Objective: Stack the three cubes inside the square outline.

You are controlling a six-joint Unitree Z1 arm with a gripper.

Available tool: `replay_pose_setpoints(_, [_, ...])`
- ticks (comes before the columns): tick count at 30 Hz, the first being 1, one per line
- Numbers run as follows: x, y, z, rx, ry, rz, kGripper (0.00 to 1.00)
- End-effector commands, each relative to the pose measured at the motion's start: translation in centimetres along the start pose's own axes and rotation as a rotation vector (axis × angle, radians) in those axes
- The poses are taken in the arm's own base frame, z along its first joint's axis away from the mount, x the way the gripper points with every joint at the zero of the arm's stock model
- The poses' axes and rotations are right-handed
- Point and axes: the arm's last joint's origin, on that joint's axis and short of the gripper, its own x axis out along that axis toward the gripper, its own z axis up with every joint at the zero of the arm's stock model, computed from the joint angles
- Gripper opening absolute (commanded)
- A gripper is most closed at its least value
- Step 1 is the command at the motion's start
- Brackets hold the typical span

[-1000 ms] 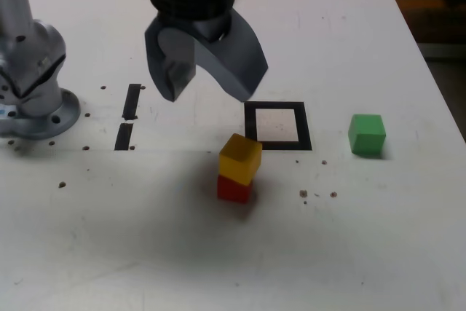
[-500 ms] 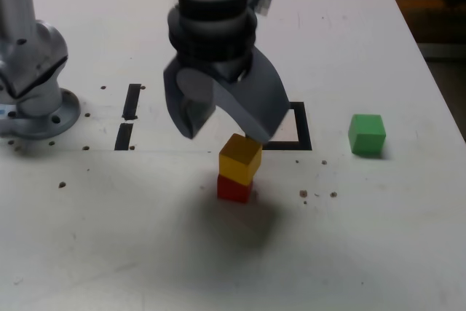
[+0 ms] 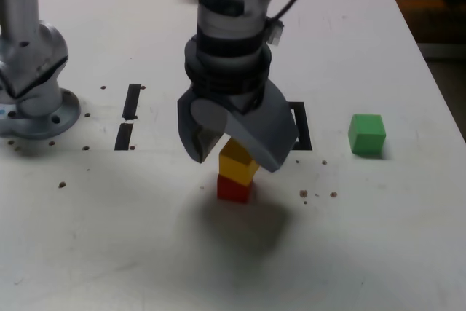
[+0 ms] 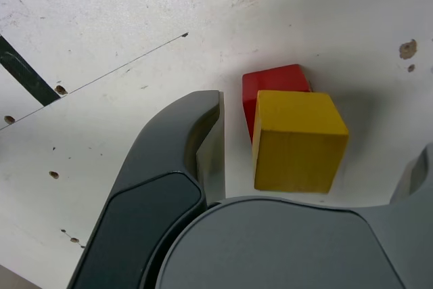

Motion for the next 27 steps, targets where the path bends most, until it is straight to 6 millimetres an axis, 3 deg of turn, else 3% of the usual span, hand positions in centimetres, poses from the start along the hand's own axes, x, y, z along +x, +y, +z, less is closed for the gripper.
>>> replay_pose_setpoints(1, [0.27,-0.06,0.16,0.0,0.002,0.001,0.91])
replay_pose_setpoints(10, [1.03,-0.07,0.36,-0.006,0.008,-0.003,0.76])
replay_pose_setpoints(20, [0.96,-0.04,0.88,0.005,-0.029,0.002,0.24])
replay_pose_setpoints(27, [0.17,-0.1,0.65,0.009,-0.051,0.024,0.1])
